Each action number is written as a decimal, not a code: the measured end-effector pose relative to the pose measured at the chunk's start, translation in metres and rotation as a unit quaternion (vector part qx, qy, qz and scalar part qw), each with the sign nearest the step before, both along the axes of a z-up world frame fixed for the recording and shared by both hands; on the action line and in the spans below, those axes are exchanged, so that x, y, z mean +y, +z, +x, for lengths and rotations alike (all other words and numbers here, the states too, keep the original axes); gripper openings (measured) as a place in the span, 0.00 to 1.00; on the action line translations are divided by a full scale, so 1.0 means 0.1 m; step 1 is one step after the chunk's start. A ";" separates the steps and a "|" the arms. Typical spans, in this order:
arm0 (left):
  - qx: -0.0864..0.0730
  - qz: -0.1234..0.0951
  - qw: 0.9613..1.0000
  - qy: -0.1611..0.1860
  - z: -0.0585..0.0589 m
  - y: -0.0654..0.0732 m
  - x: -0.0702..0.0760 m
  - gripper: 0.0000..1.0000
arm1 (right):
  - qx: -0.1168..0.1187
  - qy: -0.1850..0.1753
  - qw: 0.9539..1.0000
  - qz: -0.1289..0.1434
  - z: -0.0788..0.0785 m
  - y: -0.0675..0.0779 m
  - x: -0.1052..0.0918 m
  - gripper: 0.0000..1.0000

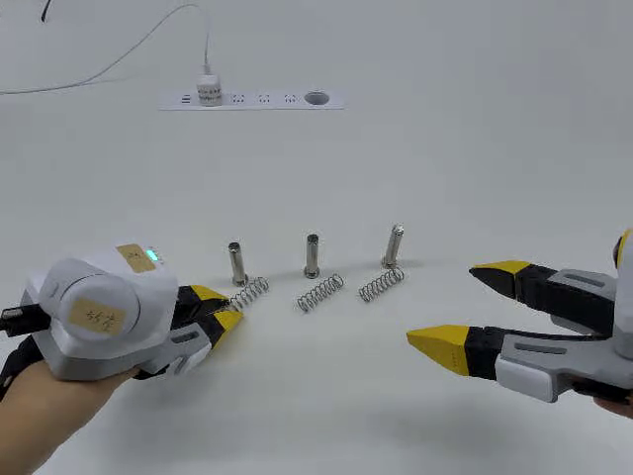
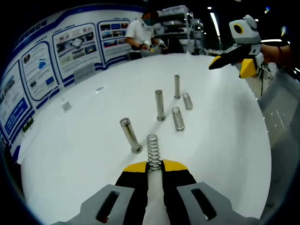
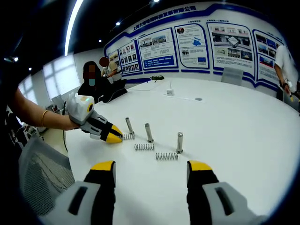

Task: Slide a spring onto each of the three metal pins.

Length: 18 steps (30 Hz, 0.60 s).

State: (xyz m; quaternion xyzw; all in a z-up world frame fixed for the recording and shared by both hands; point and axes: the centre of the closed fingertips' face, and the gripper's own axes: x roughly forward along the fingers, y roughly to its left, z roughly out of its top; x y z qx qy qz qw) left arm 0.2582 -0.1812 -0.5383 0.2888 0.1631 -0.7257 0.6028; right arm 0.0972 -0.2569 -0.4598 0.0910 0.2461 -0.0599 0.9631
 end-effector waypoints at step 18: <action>0.033 -0.068 0.997 0.012 -0.20 0.44 0.15 0.10 | -0.033 0.004 0.999 0.032 0.25 0.23 0.11 0.58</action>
